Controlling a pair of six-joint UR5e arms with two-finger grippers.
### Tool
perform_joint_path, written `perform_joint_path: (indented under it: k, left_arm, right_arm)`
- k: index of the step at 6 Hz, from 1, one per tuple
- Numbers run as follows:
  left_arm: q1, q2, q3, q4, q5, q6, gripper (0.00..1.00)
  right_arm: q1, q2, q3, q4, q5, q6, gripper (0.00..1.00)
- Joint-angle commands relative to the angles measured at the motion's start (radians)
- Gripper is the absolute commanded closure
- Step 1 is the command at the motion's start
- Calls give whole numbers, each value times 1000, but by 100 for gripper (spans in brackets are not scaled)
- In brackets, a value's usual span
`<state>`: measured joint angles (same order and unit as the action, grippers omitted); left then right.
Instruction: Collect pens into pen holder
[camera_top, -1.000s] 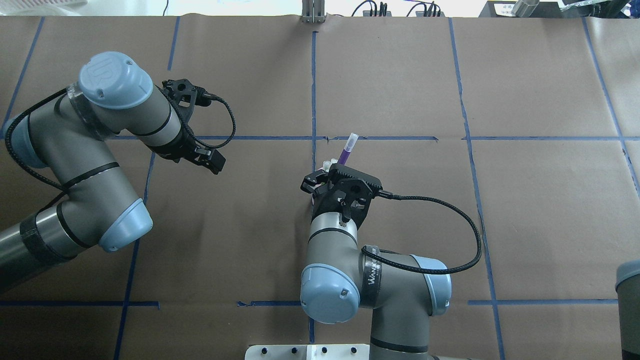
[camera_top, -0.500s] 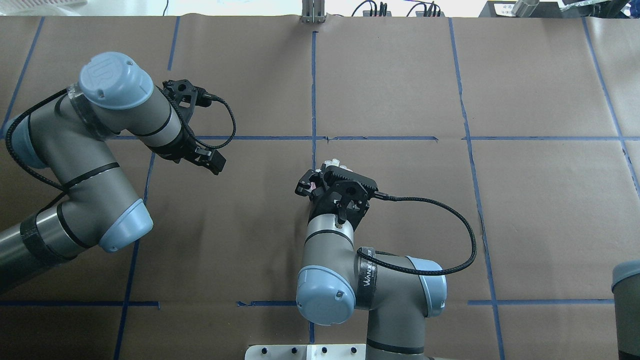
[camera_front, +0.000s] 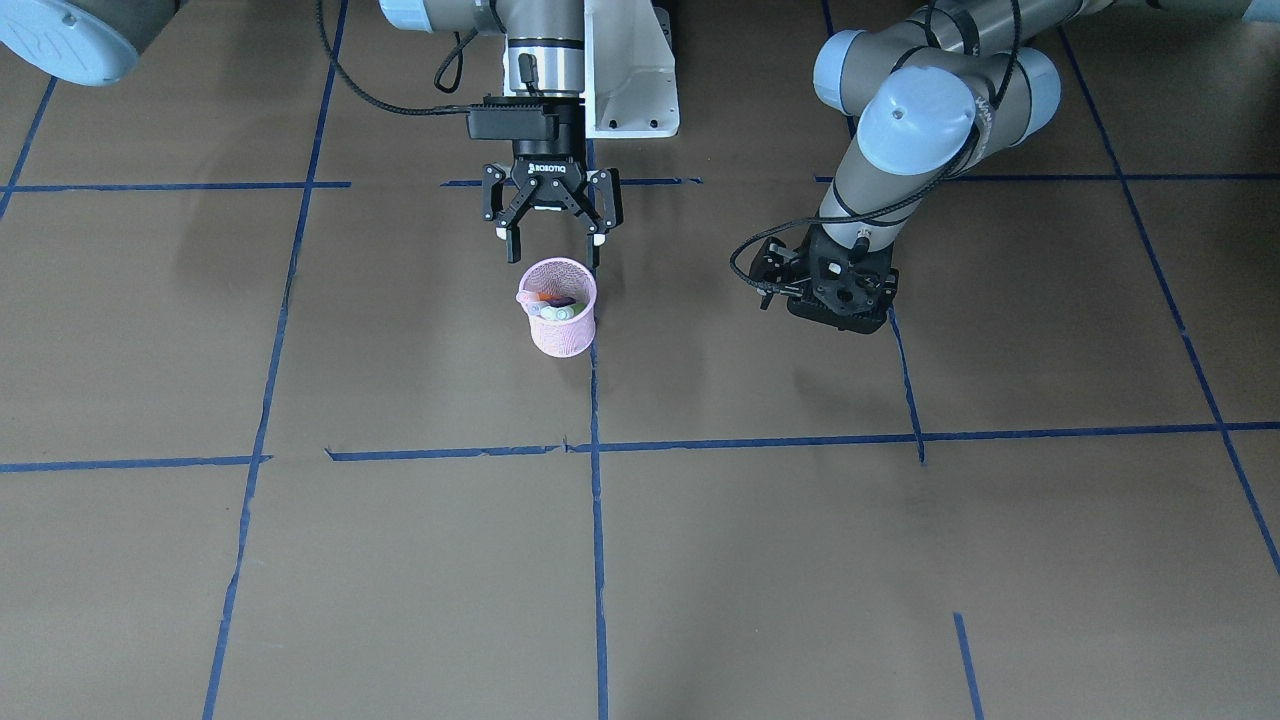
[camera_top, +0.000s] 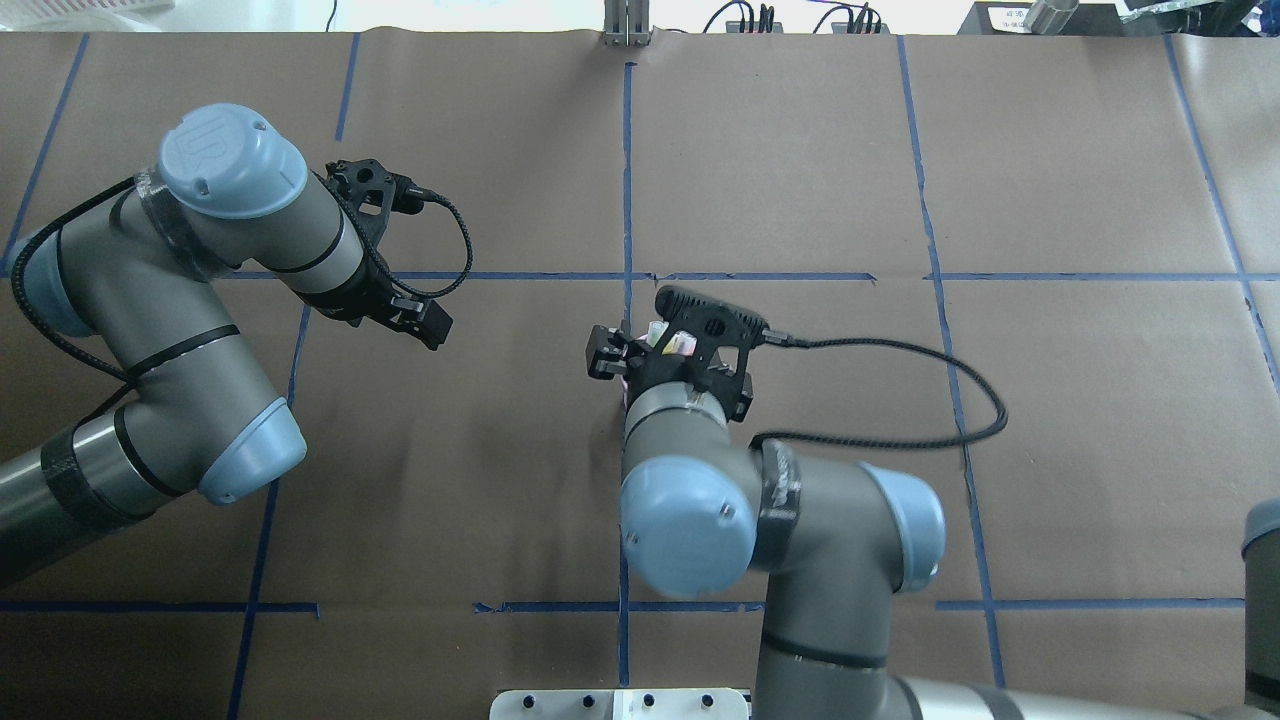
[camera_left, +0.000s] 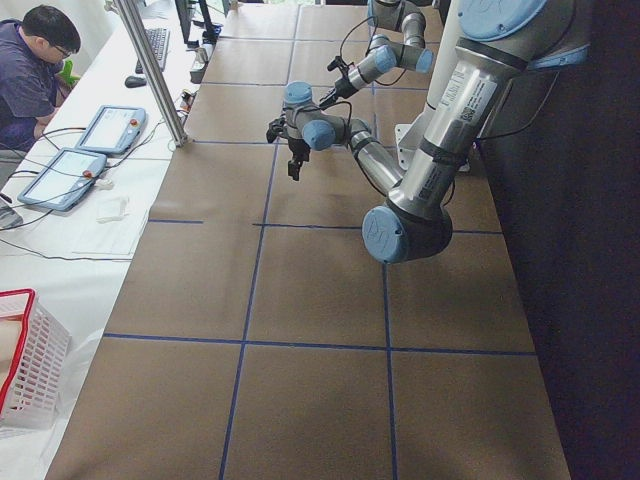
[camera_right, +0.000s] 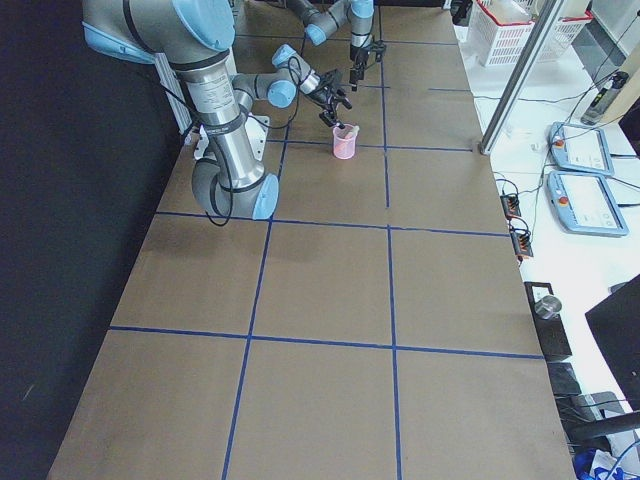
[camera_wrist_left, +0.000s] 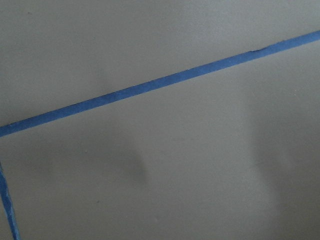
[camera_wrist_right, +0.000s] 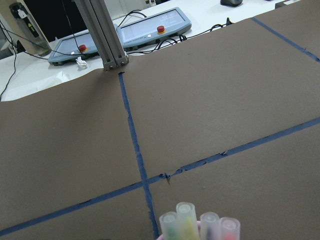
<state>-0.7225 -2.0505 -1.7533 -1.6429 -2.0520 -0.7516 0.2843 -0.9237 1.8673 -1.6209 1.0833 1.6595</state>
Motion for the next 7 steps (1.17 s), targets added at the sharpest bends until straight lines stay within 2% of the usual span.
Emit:
perform_joint_path:
  k: [1, 2, 3, 4, 5, 6, 7]
  left_arm:
    - [0, 1, -2, 0, 1, -14, 0]
    - [-5, 3, -12, 0, 0, -23, 0]
    - [-14, 12, -24, 3, -2, -28, 0]
    - [-43, 19, -31, 3, 4, -29, 0]
    - [-101, 32, -26, 3, -2, -60, 0]
    - [-177, 47, -17, 3, -52, -31, 0]
    - [-278, 64, -14, 74, -147, 179, 0]
  right_arm:
    - [154, -10, 33, -10, 380, -178, 0]
    - [252, -9, 33, -95, 600, -314, 0]
    - [341, -30, 30, -152, 771, -484, 0]
    - [433, -81, 29, -151, 897, -644, 0]
    - [517, -127, 27, -149, 984, -772, 0]
    - [597, -214, 26, -148, 994, -958, 0]
    - [695, -292, 14, -148, 1042, -1166, 0]
